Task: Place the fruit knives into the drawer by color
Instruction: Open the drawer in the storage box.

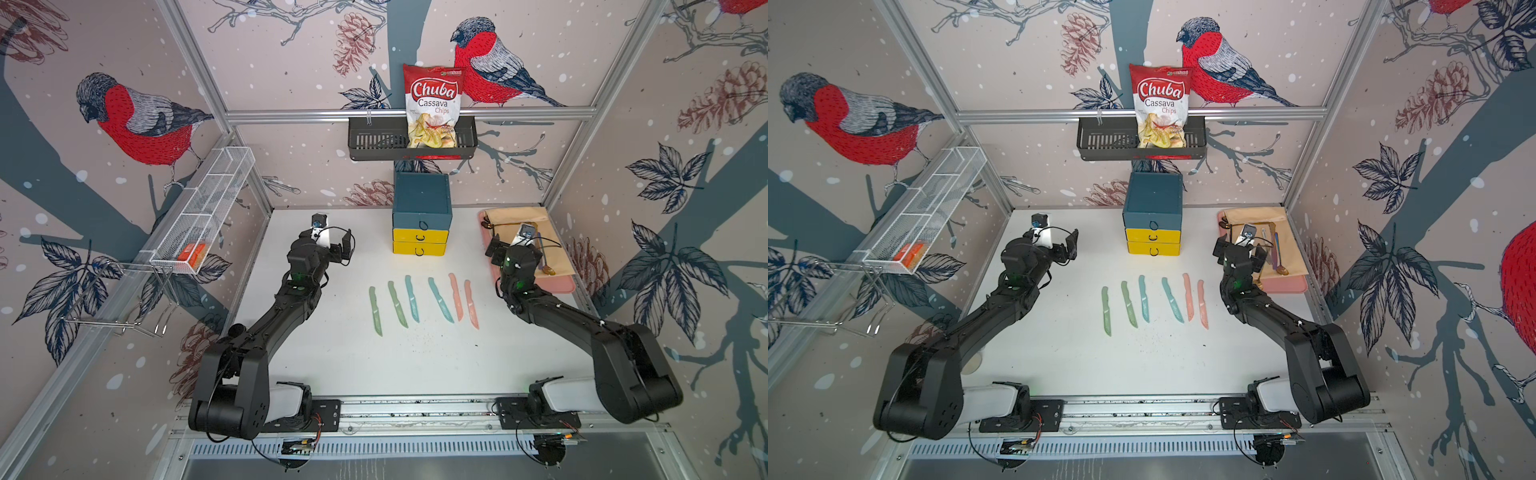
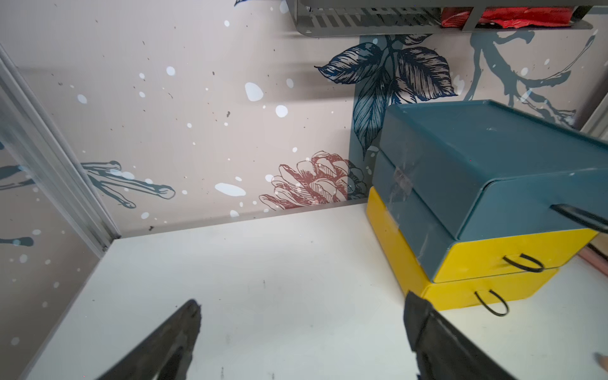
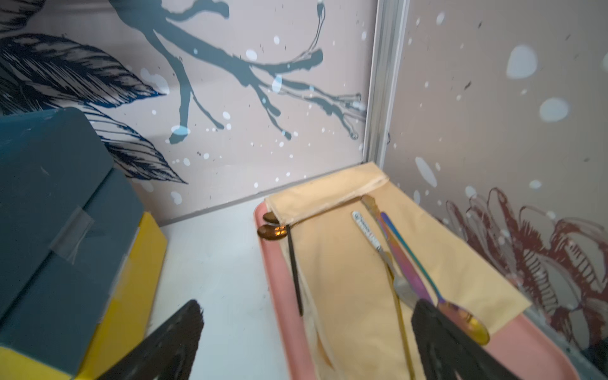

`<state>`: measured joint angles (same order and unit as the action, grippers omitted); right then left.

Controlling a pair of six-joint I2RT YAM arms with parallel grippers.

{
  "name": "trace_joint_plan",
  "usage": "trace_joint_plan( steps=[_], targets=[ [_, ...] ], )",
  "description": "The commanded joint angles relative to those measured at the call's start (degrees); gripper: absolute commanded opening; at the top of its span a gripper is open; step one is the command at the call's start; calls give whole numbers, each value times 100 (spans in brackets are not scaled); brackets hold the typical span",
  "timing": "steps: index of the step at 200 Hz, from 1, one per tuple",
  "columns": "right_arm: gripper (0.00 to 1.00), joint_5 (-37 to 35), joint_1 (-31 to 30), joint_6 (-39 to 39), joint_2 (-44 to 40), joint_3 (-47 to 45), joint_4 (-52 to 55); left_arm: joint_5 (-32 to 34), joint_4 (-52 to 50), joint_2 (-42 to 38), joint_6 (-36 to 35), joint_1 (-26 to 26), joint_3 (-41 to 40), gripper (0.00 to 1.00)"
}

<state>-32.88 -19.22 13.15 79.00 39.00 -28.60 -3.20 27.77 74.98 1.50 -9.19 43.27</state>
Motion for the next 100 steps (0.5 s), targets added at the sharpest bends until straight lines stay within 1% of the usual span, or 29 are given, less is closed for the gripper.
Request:
trace_joint_plan(
  steps=[1,9,24,39,53,68,91,100],
  targets=[
    [100,-2,-309,1120,48,469,1872,-183,-1222,17,925,-71,494,98],
    [100,-145,-488,1378,54,634,2134,-278,-1559,100,1201,-118,758,97],
    [100,70,-639,1955,-4,946,2592,-517,-2183,305,1533,-266,1268,97],
    [100,721,-673,2451,-74,1203,2886,-831,-2731,574,1822,-453,1855,98],
    [100,1059,-832,2877,-180,1365,3017,-1116,-3259,911,2023,-603,2504,98],
    [100,1574,-933,3435,-379,1325,2883,-1486,-3582,1247,2277,-658,3068,98],
    [100,2347,-990,4169,-672,980,1998,-1966,-3775,1667,2575,-660,3788,98],
    [100,2516,-971,4486,-654,988,1863,-2147,-3849,1872,2650,-648,4096,98]
  ],
)
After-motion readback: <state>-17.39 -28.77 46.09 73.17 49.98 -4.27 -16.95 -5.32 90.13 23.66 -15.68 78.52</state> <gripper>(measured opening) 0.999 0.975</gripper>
